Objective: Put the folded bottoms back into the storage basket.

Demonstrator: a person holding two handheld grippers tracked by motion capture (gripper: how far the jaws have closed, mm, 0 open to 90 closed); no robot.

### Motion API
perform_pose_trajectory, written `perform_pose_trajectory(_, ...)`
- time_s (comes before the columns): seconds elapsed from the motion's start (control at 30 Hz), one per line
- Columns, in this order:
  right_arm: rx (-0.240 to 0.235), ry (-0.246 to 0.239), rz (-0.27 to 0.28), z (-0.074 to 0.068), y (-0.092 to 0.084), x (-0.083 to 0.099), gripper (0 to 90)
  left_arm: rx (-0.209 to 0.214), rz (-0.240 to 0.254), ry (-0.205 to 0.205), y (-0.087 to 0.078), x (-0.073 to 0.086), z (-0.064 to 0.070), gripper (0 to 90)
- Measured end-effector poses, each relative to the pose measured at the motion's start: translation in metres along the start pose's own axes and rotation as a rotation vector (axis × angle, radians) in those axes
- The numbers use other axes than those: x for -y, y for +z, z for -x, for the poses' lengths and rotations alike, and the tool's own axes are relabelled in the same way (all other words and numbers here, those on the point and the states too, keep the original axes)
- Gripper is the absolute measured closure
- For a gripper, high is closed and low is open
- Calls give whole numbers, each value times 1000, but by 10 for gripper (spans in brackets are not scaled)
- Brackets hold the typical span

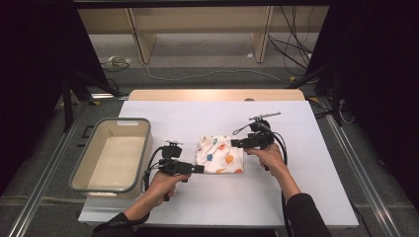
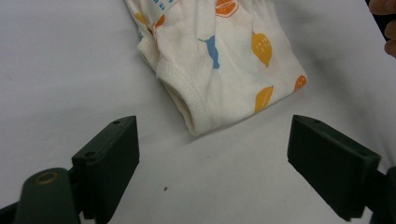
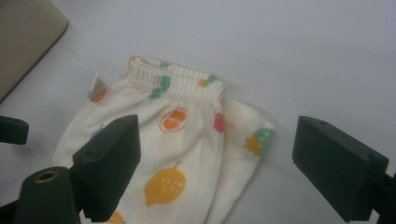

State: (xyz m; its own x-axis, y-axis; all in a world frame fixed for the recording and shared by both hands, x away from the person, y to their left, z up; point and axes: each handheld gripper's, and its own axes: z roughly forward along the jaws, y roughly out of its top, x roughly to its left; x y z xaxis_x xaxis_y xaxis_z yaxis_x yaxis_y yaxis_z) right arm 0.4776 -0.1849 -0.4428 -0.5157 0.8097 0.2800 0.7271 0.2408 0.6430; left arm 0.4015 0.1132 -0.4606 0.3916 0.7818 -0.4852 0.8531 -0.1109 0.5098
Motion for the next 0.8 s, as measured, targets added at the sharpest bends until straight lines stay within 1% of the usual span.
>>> perform_pose_trajectory(0.07,-2,4,-6,0,3,-2,166,21,-7,-13,2,0,-2,189)
perform_pose_trajectory(0.1,-5,12,-8,1,4,-2,168,26,-5,-27,4,0,-2,200)
perform_pose_trajectory(0.17,-12,18,-16,1,8,-3,171,23,-13,-25,6,-1,-3,220)
perform_pose_trajectory(0.23,-6,20,-29,2,12,-4,173,23,-13,-33,8,-1,-3,241)
perform_pose_trajectory(0.33,-3,25,-42,3,17,-5,173,24,-23,-29,10,-3,-4,262)
perform_pose_trajectory(0.37,-2,28,-45,4,18,-5,174,28,-18,-33,11,-3,-3,265)
perform_pose_trajectory(0.5,-1,39,-46,6,22,-6,176,26,-22,-38,13,-4,-4,305)
perform_pose_trajectory(0.57,0,42,-52,8,24,-7,177,28,-23,-43,17,-4,-4,316)
perform_pose_trajectory(0.6,0,38,-58,9,26,-7,179,24,-30,-32,18,-4,-4,323)
perform_pose_trajectory(0.63,3,41,-60,10,28,-7,180,24,-30,-32,18,-4,-4,332)
perform_pose_trajectory(0.8,3,50,-70,13,35,-8,192,24,-33,-42,23,-4,-4,375)
